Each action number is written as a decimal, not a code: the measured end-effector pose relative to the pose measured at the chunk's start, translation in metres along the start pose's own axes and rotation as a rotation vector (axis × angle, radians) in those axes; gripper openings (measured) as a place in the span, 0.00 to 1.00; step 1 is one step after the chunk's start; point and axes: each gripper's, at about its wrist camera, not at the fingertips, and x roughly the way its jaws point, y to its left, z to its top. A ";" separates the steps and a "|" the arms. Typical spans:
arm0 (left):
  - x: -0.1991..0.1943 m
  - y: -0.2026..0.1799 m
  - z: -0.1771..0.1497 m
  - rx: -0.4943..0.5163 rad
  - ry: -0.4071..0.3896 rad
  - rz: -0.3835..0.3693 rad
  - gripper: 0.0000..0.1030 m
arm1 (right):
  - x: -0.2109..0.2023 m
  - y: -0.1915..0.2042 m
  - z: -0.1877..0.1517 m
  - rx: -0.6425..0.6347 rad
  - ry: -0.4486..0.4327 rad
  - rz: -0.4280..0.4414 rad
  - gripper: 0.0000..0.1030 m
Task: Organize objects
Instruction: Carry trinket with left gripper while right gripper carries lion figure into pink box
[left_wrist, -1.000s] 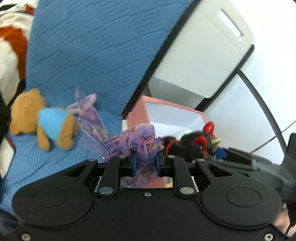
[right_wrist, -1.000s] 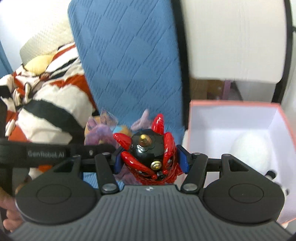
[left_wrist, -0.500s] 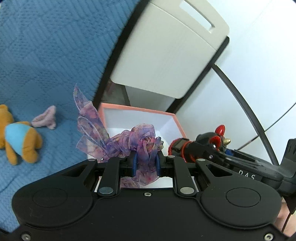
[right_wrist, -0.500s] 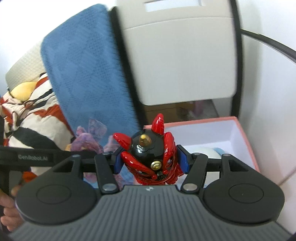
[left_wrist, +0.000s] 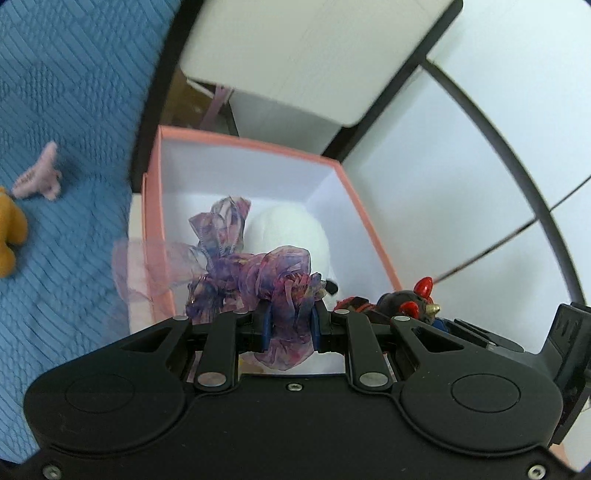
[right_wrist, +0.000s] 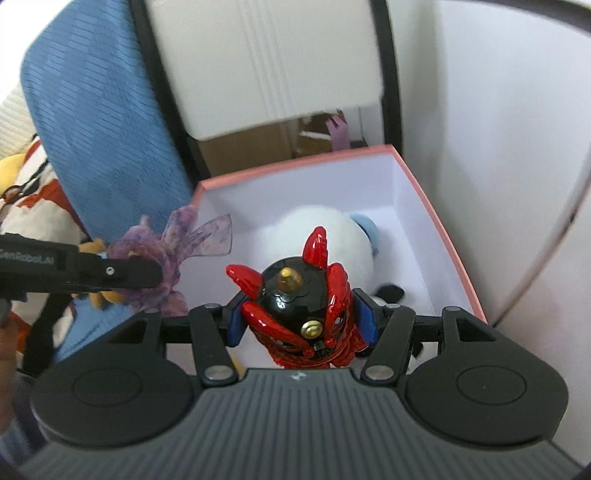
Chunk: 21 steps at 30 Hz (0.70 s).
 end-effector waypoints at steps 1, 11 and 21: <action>0.004 -0.001 -0.001 0.003 0.010 0.000 0.17 | 0.002 -0.003 -0.003 0.004 0.003 -0.004 0.59; 0.027 0.004 -0.012 0.011 0.065 -0.002 0.17 | 0.010 -0.020 -0.018 0.005 -0.007 -0.062 0.59; 0.000 0.000 -0.006 0.009 0.021 0.022 0.70 | 0.000 -0.027 -0.012 0.066 -0.026 -0.041 0.62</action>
